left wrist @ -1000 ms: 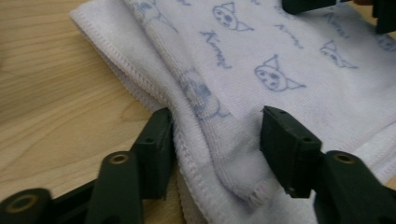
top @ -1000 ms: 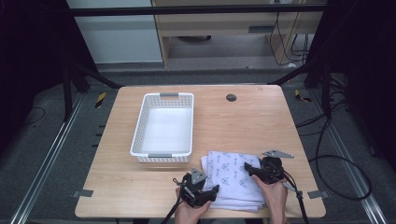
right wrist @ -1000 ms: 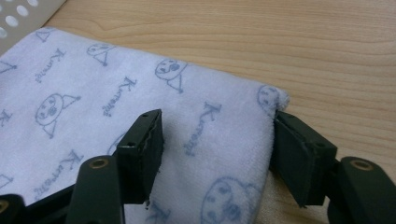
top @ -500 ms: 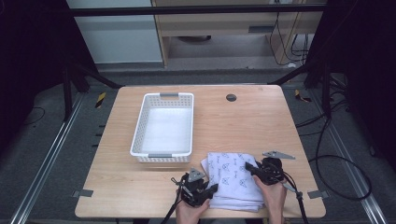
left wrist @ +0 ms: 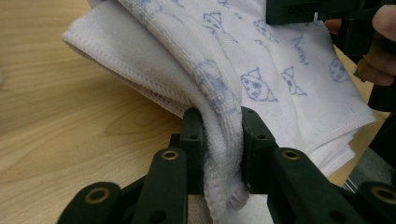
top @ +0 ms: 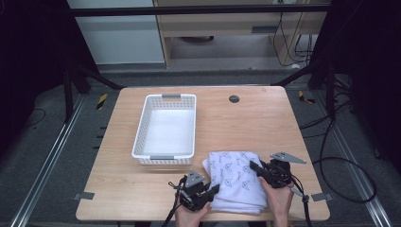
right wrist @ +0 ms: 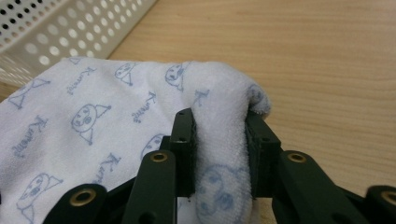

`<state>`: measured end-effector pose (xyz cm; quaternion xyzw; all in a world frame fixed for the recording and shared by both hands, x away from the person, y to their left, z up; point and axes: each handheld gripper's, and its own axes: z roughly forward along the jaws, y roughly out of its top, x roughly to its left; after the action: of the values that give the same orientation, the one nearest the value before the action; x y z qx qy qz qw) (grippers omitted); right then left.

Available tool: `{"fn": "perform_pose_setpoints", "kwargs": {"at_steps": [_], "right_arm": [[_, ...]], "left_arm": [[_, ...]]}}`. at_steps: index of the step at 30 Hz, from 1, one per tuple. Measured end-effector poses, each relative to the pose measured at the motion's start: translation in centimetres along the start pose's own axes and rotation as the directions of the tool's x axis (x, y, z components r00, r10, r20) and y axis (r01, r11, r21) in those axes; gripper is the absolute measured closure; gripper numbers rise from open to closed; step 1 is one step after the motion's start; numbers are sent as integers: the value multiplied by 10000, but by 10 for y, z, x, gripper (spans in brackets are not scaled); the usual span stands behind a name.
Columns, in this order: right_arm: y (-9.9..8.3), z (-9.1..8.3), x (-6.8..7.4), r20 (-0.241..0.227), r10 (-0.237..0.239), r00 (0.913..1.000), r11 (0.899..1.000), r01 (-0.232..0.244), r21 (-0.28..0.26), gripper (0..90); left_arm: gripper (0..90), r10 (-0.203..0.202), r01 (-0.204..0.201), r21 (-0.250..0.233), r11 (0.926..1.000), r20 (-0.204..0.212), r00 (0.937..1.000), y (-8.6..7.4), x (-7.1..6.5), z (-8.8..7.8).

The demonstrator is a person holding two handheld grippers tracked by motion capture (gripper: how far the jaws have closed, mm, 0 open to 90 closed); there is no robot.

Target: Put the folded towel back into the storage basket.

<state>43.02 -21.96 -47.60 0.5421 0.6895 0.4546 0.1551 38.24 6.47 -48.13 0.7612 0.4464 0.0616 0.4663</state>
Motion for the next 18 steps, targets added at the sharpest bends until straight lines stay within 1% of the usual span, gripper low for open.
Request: {"fn": "perform_pose_setpoints", "kwargs": {"at_steps": [1,2,3,4,5,7,16,17,18], "right_arm": [[2,-3,2,-13,-46,10000,10000,46,-88,691],[2,-3,2,-13,-46,10000,10000,46,-88,691],[5,-7,5,-54,-62,10000,9997,61,-236,691],[5,-7,5,-54,-62,10000,9997,61,-236,691],[9,-12,8,-67,-145,9999,9990,143,-418,691],[12,-14,11,-78,-166,9998,9985,162,-525,690],[24,-18,20,-67,-410,9991,9964,404,-745,690],[27,-19,23,-45,-516,9987,9951,510,-845,689],[28,-19,23,-49,-518,9986,9949,512,-873,689]], "left_arm": [[733,-32,32,-39,10000,66,10000,2,-1,-3],[733,89,-89,-111,9999,11,10000,3,-2,-6],[733,161,-160,-211,9996,17,9999,6,-3,-10],[732,161,-160,-211,9996,17,9999,6,-3,-10],[733,227,-226,-306,9993,8,9997,9,-5,-14],[733,295,-296,-358,9989,-29,9996,11,-5,-17],[732,611,-622,-459,9970,-251,9978,22,-8,-28],[733,720,-735,-473,9962,-333,9969,25,-9,-30],[733,773,-790,-466,9958,-364,9963,26,-10,-31]]}}
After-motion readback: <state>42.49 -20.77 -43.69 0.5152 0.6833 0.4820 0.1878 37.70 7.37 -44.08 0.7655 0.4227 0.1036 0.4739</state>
